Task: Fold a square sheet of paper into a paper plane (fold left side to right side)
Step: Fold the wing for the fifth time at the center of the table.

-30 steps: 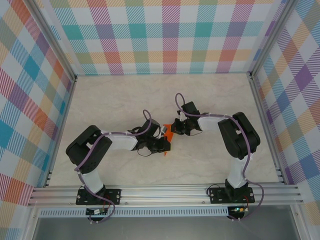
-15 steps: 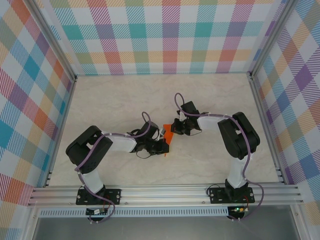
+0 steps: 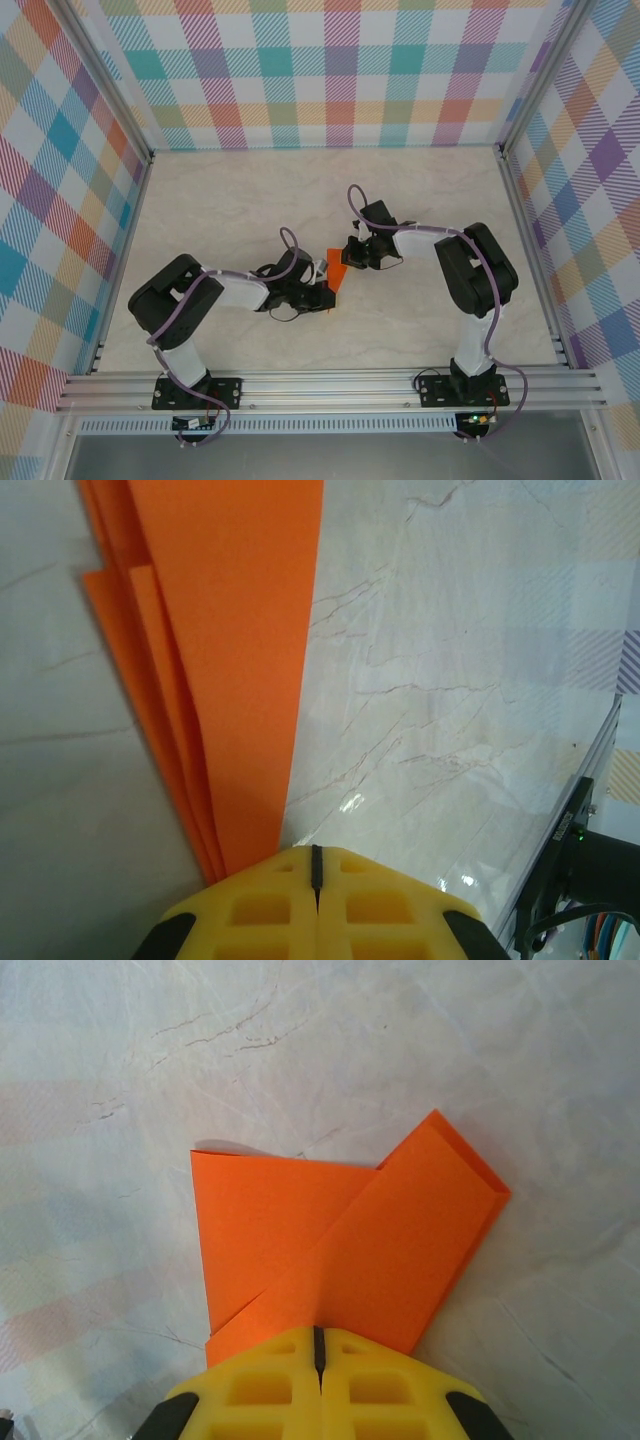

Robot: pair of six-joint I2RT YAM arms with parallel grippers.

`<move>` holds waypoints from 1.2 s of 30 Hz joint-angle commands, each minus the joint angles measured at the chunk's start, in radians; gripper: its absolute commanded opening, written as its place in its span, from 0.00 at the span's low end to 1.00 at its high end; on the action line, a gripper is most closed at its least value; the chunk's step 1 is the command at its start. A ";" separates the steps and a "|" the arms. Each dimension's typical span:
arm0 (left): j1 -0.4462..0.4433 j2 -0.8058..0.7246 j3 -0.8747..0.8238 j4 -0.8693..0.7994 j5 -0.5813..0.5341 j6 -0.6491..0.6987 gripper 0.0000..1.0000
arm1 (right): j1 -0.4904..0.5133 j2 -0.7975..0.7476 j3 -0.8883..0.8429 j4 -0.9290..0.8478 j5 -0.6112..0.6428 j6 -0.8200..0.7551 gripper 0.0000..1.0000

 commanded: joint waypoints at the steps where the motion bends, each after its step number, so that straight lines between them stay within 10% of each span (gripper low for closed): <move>1: -0.027 -0.022 -0.070 -0.116 0.008 -0.003 0.00 | -0.003 0.051 0.003 -0.073 0.079 -0.028 0.01; 20: 0.003 -0.206 0.021 -0.201 0.074 0.004 0.00 | -0.003 0.054 0.014 -0.082 0.065 -0.034 0.01; 36: 0.081 0.101 0.262 -0.273 0.110 0.167 0.00 | -0.002 0.053 0.015 -0.090 0.067 -0.039 0.01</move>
